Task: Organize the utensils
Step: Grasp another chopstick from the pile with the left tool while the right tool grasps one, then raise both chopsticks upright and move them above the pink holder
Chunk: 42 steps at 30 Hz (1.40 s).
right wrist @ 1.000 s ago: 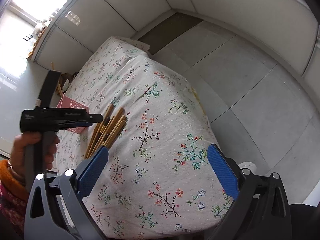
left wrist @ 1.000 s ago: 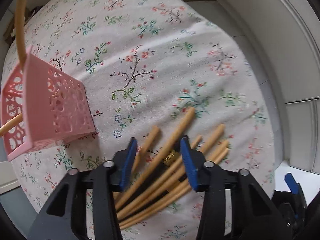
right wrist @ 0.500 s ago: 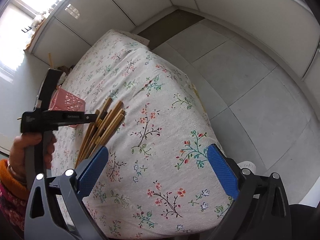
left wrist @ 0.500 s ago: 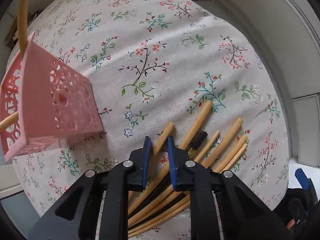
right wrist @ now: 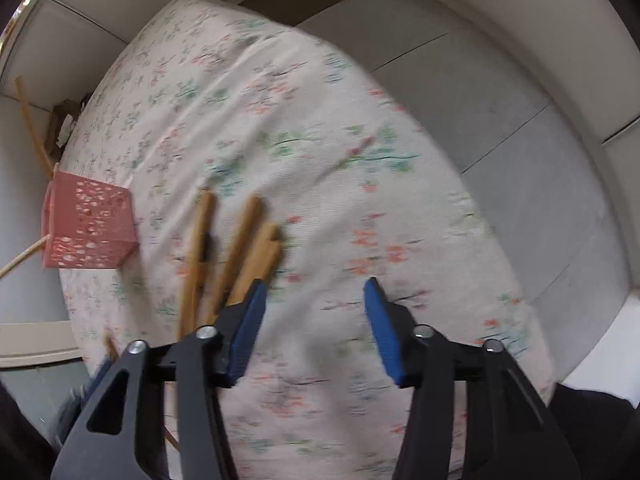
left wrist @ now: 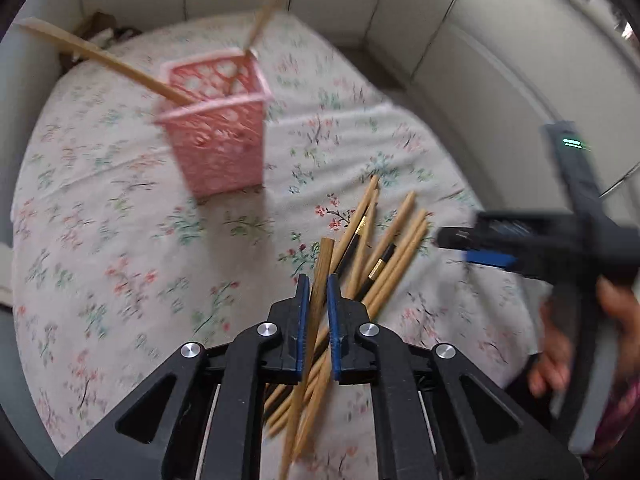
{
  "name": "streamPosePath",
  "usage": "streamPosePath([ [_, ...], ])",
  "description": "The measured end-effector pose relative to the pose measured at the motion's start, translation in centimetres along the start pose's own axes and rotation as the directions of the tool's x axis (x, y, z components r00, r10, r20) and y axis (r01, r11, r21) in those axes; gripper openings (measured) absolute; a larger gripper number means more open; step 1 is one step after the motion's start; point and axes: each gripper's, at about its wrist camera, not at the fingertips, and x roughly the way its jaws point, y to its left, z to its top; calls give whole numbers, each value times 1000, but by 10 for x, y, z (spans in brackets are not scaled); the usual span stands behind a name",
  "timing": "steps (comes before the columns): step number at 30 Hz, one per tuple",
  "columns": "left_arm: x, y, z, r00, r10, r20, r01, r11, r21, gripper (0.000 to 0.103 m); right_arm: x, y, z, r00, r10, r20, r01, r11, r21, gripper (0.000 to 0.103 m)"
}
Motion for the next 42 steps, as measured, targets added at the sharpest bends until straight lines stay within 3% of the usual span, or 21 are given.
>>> streamPosePath([
  [6,-48,13,-5,990,-41,138,44,999,-19,6,14,22,0,994,-112,6,113,994,-7,39],
  [12,-61,27,-4,981,-65,183,73,997,-39,6,21,41,3,977,-209,38,210,978,-15,37],
  [13,-61,27,-3,980,-67,189,75,997,-36,6,22,43,5,974,-224,44,225,974,-17,34],
  [15,-60,27,-3,977,-76,200,85,996,-35,6,23,48,6,960,-271,66,274,961,-46,18],
  [17,-57,28,-3,978,-76,196,84,996,-33,6,25,52,5,958,-277,76,284,953,-106,13],
  [18,-51,31,-3,980,-84,178,92,995,-40,6,24,51,4,960,-270,78,279,951,-136,8],
  [21,-19,40,-3,991,-107,82,113,991,-67,6,19,38,-1,965,-252,69,260,945,-197,7],
  [26,49,39,-1,991,-72,-113,61,993,-97,7,13,23,-13,973,-220,64,229,943,-239,8],
  [34,81,25,13,982,-45,-181,28,995,-92,9,7,-9,-19,990,-137,22,138,960,-242,8],
  [37,92,21,14,978,16,-207,-31,997,-73,11,4,-10,-20,989,-146,34,150,953,-265,8],
  [41,93,13,16,978,52,-200,-59,998,-31,12,1,-4,-26,983,-169,73,183,941,-286,8],
  [42,93,11,16,979,64,-192,-70,997,-21,8,0,-5,-31,982,-161,97,183,939,-292,8],
])
